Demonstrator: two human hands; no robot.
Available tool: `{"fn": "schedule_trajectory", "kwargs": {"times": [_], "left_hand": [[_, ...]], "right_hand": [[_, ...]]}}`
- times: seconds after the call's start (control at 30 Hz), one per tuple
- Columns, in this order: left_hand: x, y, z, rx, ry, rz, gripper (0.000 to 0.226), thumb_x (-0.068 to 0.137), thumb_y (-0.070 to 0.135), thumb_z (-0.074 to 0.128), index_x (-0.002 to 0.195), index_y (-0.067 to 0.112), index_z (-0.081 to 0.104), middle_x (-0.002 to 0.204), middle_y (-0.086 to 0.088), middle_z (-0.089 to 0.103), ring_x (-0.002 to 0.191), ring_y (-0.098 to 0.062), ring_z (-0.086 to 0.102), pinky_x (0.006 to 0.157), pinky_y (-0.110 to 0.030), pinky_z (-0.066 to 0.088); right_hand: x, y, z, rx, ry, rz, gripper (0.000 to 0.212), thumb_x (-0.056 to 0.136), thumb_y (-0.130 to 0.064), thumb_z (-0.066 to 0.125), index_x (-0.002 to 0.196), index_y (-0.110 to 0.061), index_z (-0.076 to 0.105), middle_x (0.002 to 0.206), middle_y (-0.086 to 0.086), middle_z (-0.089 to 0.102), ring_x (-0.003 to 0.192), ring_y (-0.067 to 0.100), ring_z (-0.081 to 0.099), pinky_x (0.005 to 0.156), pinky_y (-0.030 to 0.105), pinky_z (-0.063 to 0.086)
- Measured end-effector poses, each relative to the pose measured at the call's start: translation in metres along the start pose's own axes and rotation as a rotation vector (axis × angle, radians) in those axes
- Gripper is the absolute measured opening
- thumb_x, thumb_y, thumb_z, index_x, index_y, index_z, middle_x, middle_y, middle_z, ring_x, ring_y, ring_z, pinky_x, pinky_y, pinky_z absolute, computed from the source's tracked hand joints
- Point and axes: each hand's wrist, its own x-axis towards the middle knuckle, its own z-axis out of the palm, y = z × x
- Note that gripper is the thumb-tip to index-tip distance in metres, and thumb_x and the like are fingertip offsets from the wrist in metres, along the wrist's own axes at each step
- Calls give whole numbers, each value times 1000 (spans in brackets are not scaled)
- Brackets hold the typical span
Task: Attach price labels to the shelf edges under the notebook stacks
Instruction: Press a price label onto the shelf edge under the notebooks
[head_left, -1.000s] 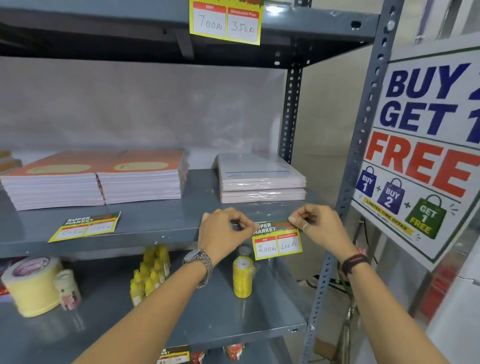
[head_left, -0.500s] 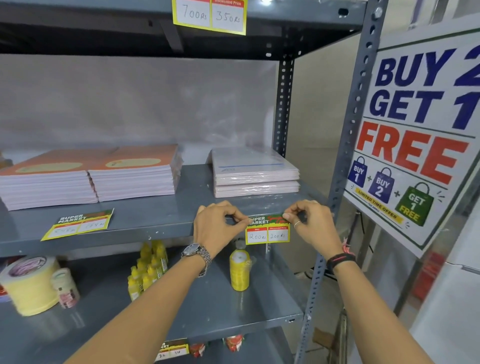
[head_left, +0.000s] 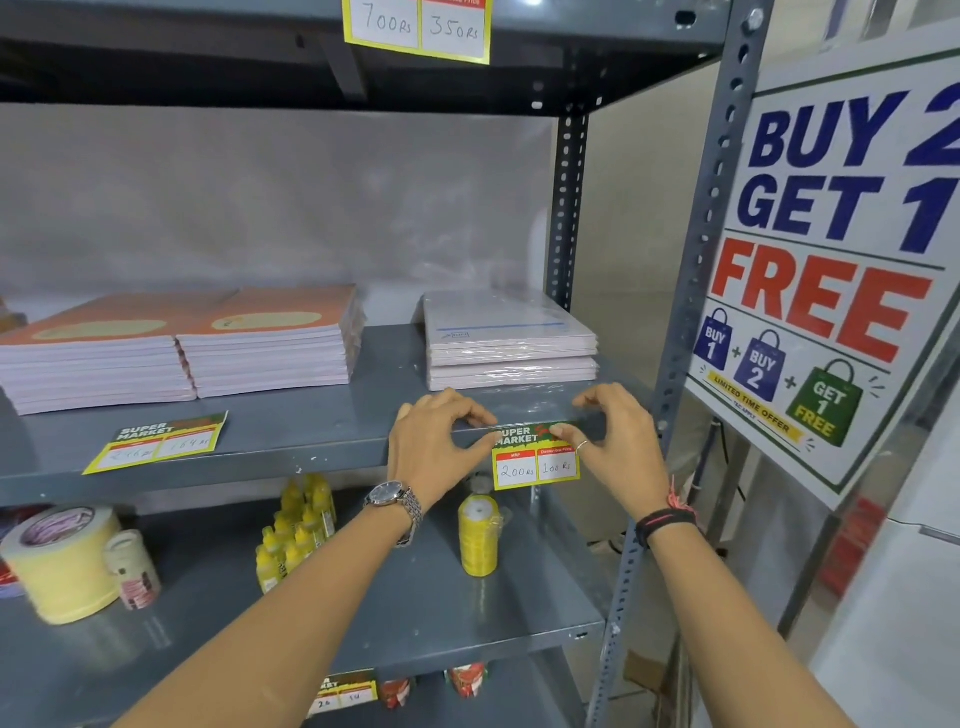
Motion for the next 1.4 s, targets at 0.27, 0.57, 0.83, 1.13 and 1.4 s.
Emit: {"fn": "schedule_trajectory", "kwargs": {"times": [0.27,0.57,0.83,1.13,1.4], "left_hand": [[15,8,16,436,-313,221,64,93,54,23,147,20,18,155,3,23,145,-16,14,118,-38,5],[13,1,24,399,-268,226,56,93,52,29,140,22,36,148,4,40,138,-12,34,114,-31,23],[14,3,18,382,-344,195,54,95,49,27,143,25,31,152,7,31,141,-9,26,115,-27,18],[14,-17,-25,18,-428,34,41,98,34,31,139,28,38,139,-7,52,128,-28,47,109,-46,34],[-20,-148,-192,275,-27,-220,40,86,38,43,121,25,60,126,-7,63,121,-30,53,104,-42,33]], "right_hand": [[18,5,24,-341,-301,-183,99,73,-79,22,145,-11,22,156,8,23,146,21,13,119,35,6],[19,11,23,-302,-247,-209,55,87,-34,56,137,-18,42,147,0,43,138,15,36,116,31,22],[26,12,9,-106,-335,-130,41,88,-14,59,128,-19,54,139,-2,51,135,13,40,114,29,26],[34,1,-16,-3,-591,65,56,85,20,33,130,-9,52,142,4,47,136,10,32,106,17,20],[13,-164,88,51,-394,-155,40,90,-18,56,130,-13,53,137,8,55,131,21,45,99,15,29]]}}
